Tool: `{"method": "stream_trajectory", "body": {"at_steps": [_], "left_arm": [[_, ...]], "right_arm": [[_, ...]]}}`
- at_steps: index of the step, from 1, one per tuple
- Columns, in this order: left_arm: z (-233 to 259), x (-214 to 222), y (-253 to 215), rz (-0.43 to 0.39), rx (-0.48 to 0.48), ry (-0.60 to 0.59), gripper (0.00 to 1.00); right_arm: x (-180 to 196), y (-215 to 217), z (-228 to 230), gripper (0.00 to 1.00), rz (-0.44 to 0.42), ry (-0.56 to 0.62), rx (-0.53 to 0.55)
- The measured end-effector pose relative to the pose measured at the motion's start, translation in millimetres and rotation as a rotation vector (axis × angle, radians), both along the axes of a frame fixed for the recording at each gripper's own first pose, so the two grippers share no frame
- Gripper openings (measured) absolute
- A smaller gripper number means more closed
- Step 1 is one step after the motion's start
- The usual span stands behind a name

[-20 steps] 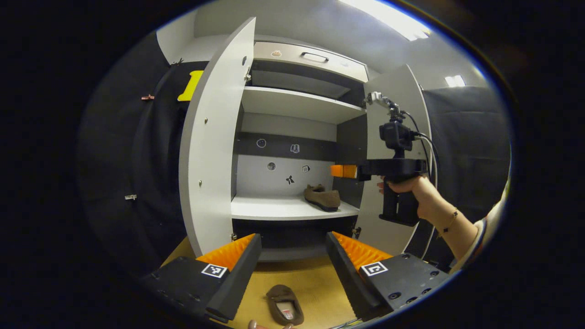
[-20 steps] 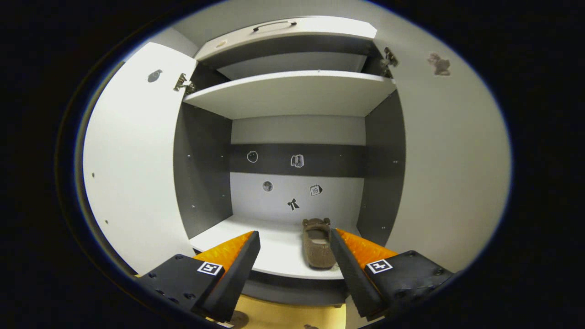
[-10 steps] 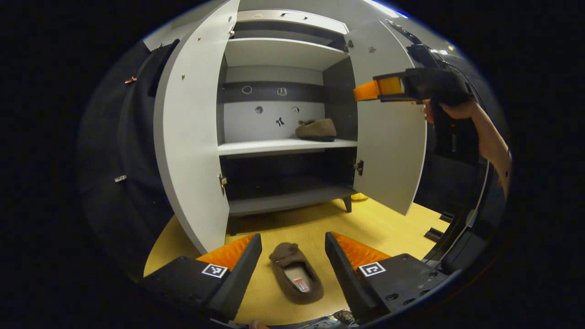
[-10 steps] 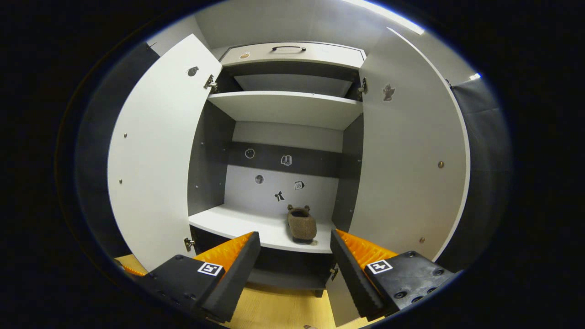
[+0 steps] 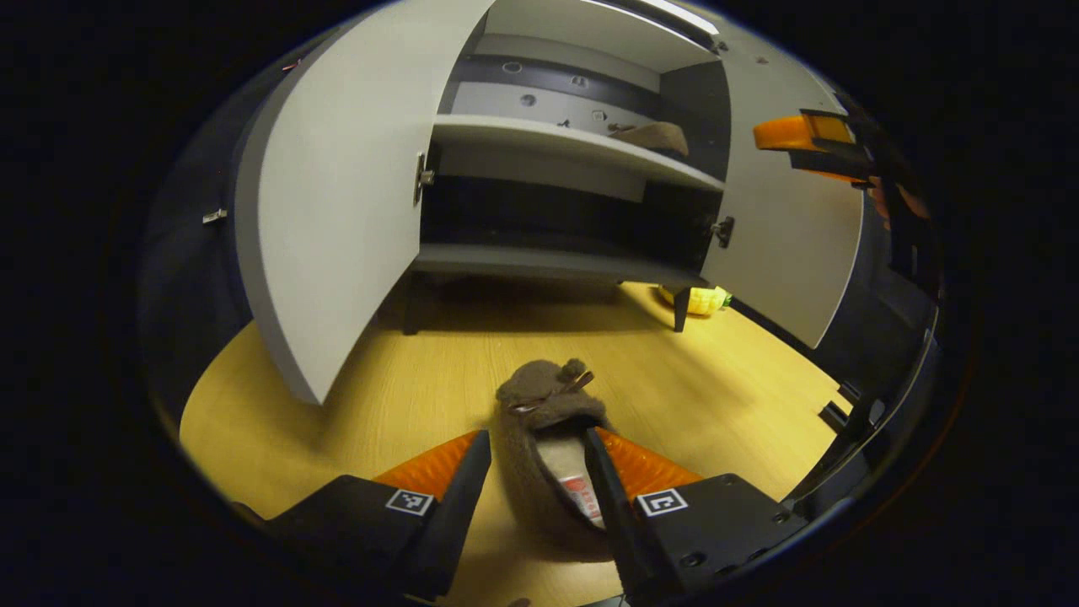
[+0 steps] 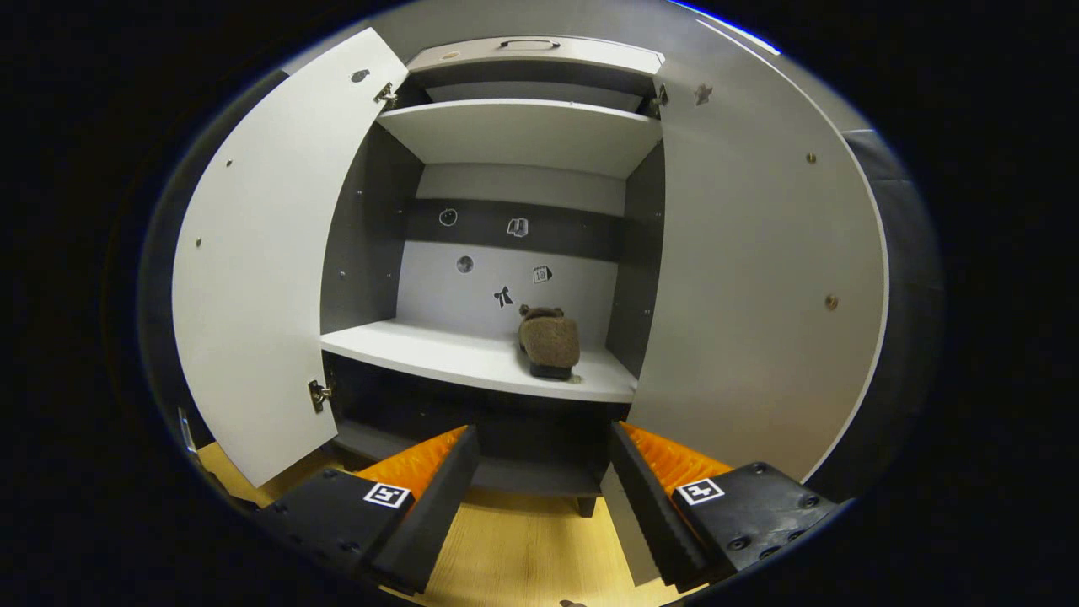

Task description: Grab one shoe with the right hand and put it into the shoe cabinet, grab the other shoe with the left hand and put it into the shoe cabinet; then close the right door with the right hand and the left door with the left hand.

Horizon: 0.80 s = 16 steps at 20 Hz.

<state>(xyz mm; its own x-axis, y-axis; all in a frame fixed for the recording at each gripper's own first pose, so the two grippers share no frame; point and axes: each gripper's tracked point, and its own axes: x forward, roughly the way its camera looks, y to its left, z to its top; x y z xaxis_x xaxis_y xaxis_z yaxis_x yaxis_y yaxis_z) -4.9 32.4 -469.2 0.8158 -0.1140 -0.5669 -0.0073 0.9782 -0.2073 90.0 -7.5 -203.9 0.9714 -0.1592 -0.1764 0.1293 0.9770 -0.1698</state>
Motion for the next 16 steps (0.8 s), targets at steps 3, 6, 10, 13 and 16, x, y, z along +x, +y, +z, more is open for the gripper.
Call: {"method": "stream_trajectory", "body": {"at_steps": [3,6,10,13,16], "left_arm": [[-18.9,8.4,-0.4,-0.011,-0.007,0.018,0.72],[-27.0,17.9,-0.8,-0.014,-0.025,0.025,0.64],[-38.4,39.0,-5.6,-0.029,-0.035,0.043,0.55],[-43.8,50.6,2.9,-0.019,0.018,0.049,0.37],[-47.8,58.8,8.4,0.001,0.058,0.045,0.23]], "right_arm": [[9.2,-4.9,-23.0,0.98,-0.020,0.032,-0.006],[18.9,-0.1,-39.1,0.99,-0.014,0.067,-0.001],[32.6,3.3,-53.1,0.99,0.005,0.097,-0.012],[37.3,-2.9,-62.4,0.99,0.002,0.117,-0.016],[41.1,-8.6,-72.0,0.98,0.001,0.140,0.000]]}}
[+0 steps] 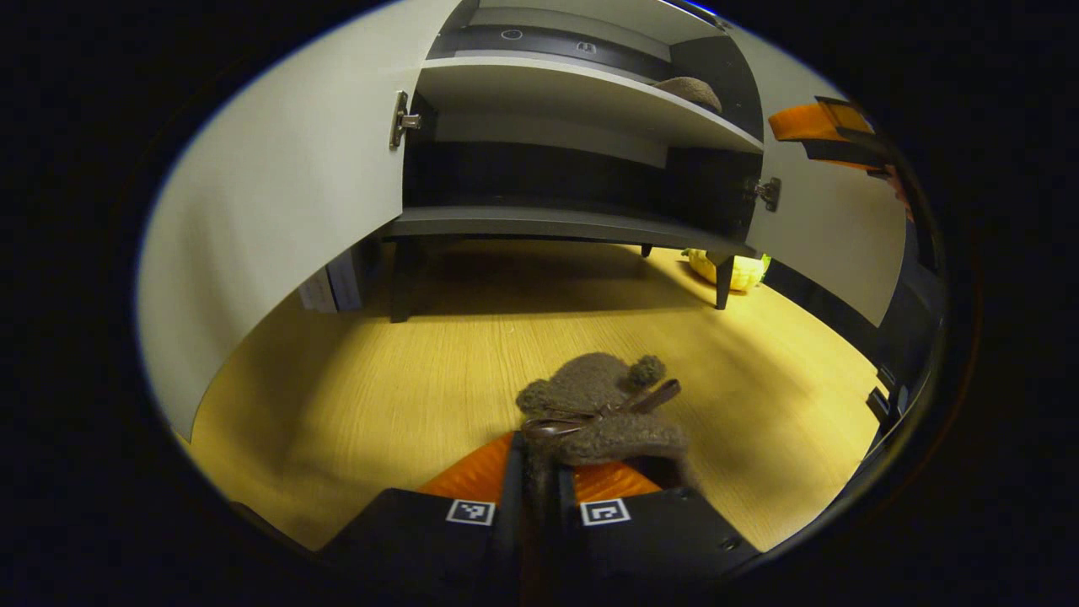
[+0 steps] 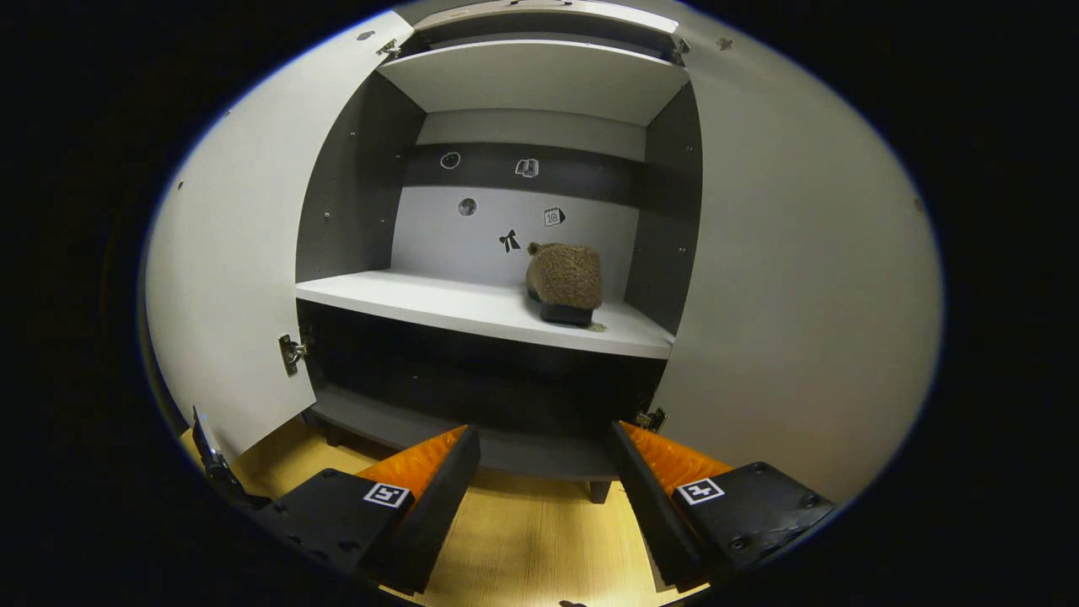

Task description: Grab one shoe with the right hand and put it into the shoe cabinet, grab the other shoe with the left hand and put it into the shoe cabinet; then close the right door with the right hand and the left door with the left hand.

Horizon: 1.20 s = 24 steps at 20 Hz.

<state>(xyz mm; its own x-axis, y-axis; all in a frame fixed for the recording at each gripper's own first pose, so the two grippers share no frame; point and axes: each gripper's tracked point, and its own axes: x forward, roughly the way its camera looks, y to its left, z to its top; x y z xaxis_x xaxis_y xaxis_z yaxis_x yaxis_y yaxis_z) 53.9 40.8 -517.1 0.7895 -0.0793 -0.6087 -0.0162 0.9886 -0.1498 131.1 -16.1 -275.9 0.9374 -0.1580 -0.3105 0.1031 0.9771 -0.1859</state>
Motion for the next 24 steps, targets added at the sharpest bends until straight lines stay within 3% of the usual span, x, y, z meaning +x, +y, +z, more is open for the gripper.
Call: {"method": "stream_trajectory", "body": {"at_steps": [2,4,7,16,21,24], "left_arm": [[0.9,2.9,0.4,-0.001,0.019,-0.004,0.11],[3.3,3.3,-1.9,-0.011,0.017,0.005,0.07],[31.9,4.5,-2.5,0.001,0.022,-0.023,0.07],[220.9,-3.0,13.4,0.110,0.048,-0.155,0.05],[325.5,23.2,18.3,0.140,0.087,-0.234,0.05],[379.1,66.3,18.7,0.155,0.093,-0.315,0.05]], "right_arm": [[1.3,-4.9,-5.2,0.99,-0.005,0.015,0.005],[2.4,-6.8,-10.1,0.99,-0.002,0.030,0.011],[1.4,-5.4,-10.2,0.99,0.015,0.038,0.009],[-0.5,11.8,9.6,0.98,0.096,0.069,0.060],[0.8,25.1,31.5,0.98,0.178,0.069,0.106],[-3.3,34.7,47.0,0.99,0.236,0.051,0.131]]}}
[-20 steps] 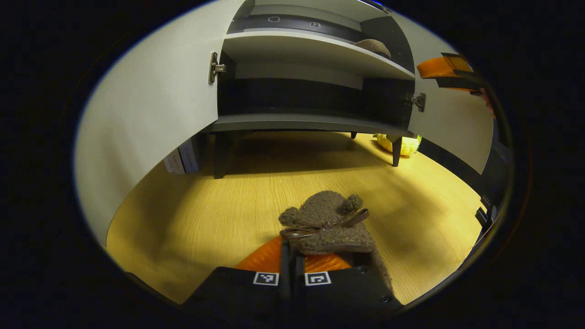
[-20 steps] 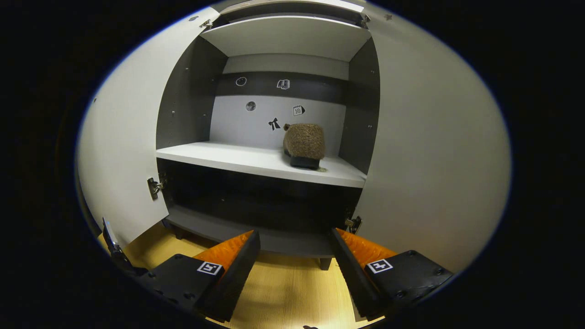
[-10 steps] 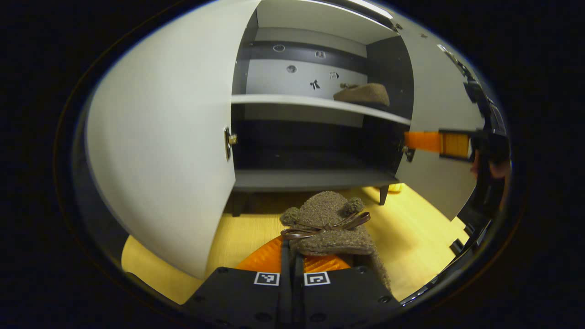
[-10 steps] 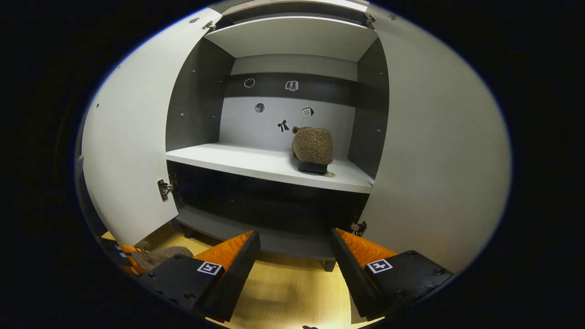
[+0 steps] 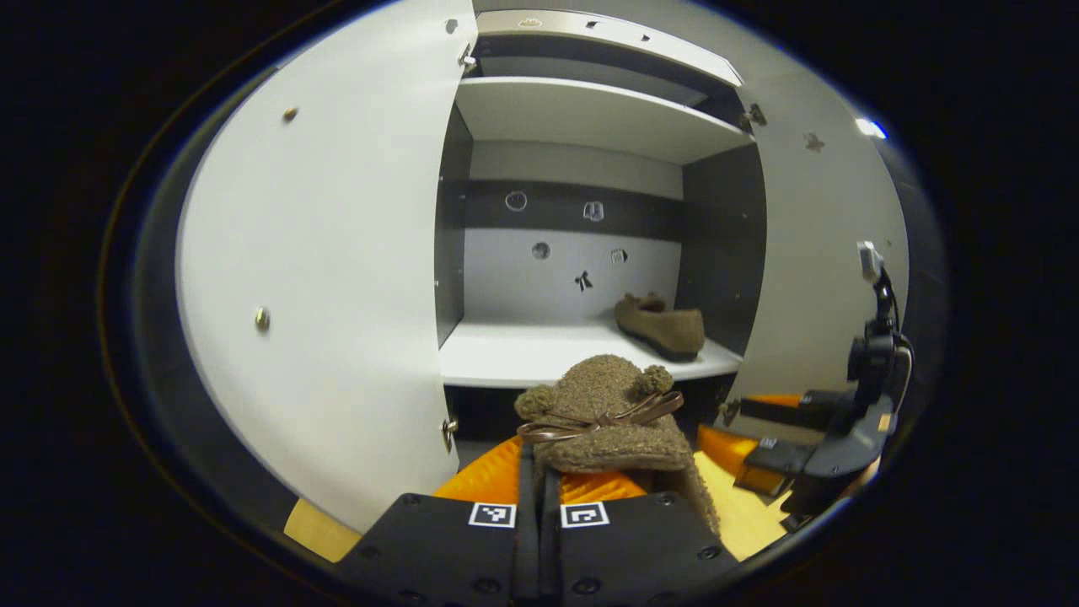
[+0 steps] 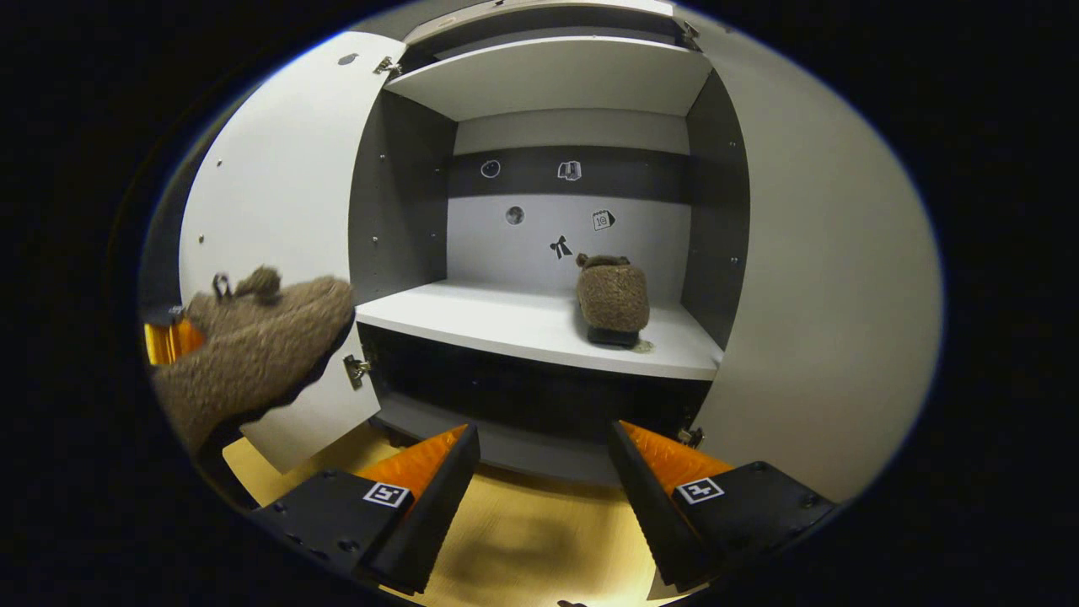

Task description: Grab one shoe with the right hand and put it into the shoe cabinet, grab the other shoe with the left hand and put it into the shoe cabinet; then close the right door with the right hand and the left door with the left hand.

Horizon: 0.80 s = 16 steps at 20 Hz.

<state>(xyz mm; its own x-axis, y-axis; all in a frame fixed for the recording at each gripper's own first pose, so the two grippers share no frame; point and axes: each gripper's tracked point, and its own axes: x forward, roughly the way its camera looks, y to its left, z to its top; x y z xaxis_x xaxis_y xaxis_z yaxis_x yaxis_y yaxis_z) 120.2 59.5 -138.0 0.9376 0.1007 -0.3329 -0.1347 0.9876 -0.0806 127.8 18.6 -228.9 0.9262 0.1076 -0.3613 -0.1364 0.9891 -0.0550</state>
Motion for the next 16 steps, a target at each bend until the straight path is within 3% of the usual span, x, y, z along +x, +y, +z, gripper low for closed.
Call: {"method": "stream_trajectory", "body": {"at_steps": [3,6,8,12,16], "left_arm": [[34.2,42.8,12.2,0.020,0.096,-0.030,0.05],[53.8,84.9,9.8,-0.004,0.122,-0.052,0.05],[60.1,110.1,11.7,-0.007,0.122,-0.052,0.05],[58.8,168.1,28.5,0.010,0.091,-0.036,0.05],[36.4,228.9,44.9,0.007,0.041,0.006,0.05]], "right_arm": [[-2.8,6.1,4.4,0.98,0.080,-0.027,-0.027],[-8.1,14.4,0.8,0.99,0.147,0.004,0.009],[-8.0,20.5,0.6,0.99,0.178,0.026,0.056],[-4.1,16.1,4.8,0.98,0.232,0.015,0.016],[-7.7,14.3,2.9,0.99,0.246,0.045,0.059]]}}
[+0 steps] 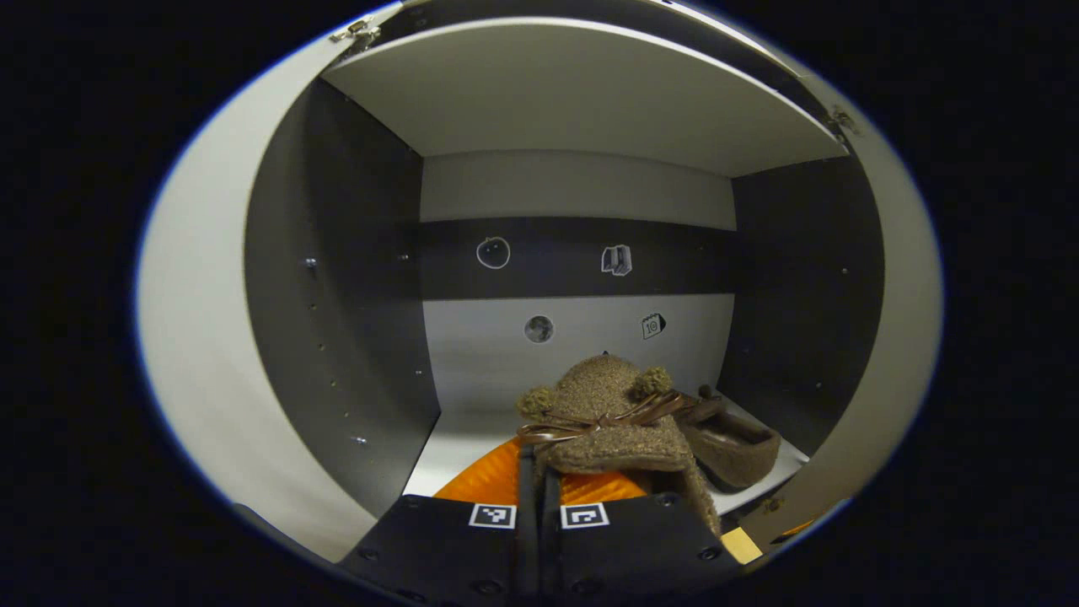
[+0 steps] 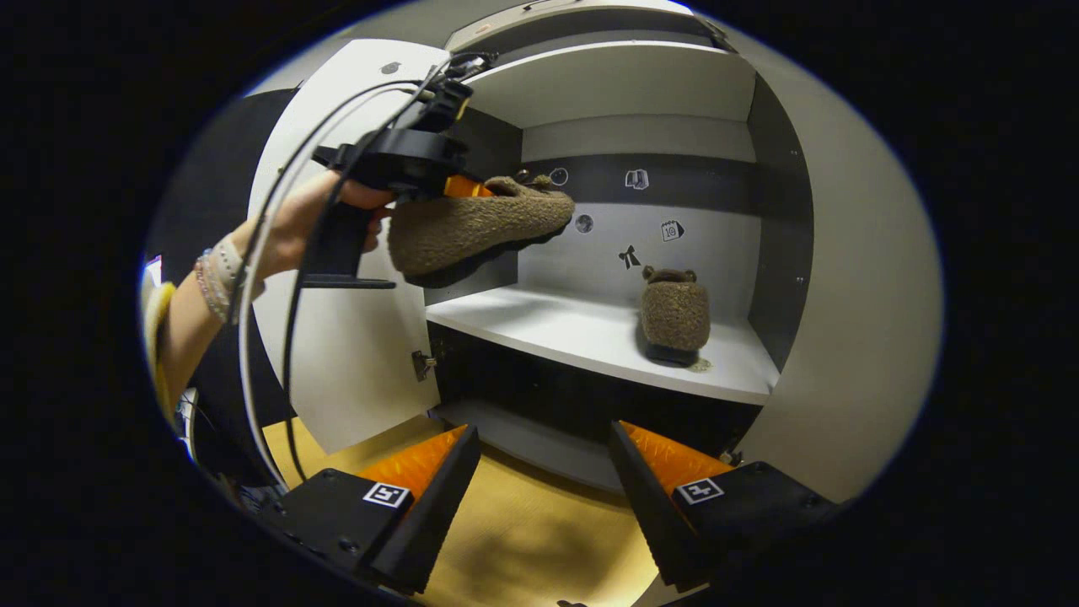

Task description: Grab one shoe with the right hand and put it into the shoe cabinet, grab the other shoe with the left hand and put it into the shoe cabinet; then close the right door with the right hand and the left door with the left hand.

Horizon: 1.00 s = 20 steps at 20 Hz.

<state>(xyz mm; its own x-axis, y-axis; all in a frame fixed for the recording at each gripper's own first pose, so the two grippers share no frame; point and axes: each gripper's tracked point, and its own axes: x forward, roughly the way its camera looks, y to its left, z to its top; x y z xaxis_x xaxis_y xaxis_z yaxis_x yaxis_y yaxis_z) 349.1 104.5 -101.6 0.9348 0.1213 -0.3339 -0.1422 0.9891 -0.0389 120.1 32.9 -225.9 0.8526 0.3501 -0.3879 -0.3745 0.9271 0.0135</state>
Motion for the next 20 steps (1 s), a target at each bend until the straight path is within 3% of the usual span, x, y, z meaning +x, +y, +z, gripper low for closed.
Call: {"method": "stream_trajectory", "body": {"at_steps": [6,10,15,17,20], "left_arm": [[-45.2,58.8,8.9,-0.020,0.080,0.098,0.08],[-70.6,76.7,-2.7,-0.071,0.081,0.153,0.14],[-84.5,85.9,7.8,-0.037,0.078,0.174,0.19],[-88.8,83.1,10.3,-0.029,0.089,0.197,0.39],[-81.0,76.6,15.2,-0.019,0.101,0.188,0.79]], "right_arm": [[3.9,5.0,-6.3,0.99,0.051,0.014,0.022],[4.0,9.0,-0.8,0.99,0.075,-0.001,0.041],[7.3,2.0,-1.2,0.98,0.063,0.001,0.041],[7.8,-2.0,-4.2,0.98,0.052,0.011,0.038],[7.5,-0.6,2.6,0.99,0.046,0.003,0.063]]}}
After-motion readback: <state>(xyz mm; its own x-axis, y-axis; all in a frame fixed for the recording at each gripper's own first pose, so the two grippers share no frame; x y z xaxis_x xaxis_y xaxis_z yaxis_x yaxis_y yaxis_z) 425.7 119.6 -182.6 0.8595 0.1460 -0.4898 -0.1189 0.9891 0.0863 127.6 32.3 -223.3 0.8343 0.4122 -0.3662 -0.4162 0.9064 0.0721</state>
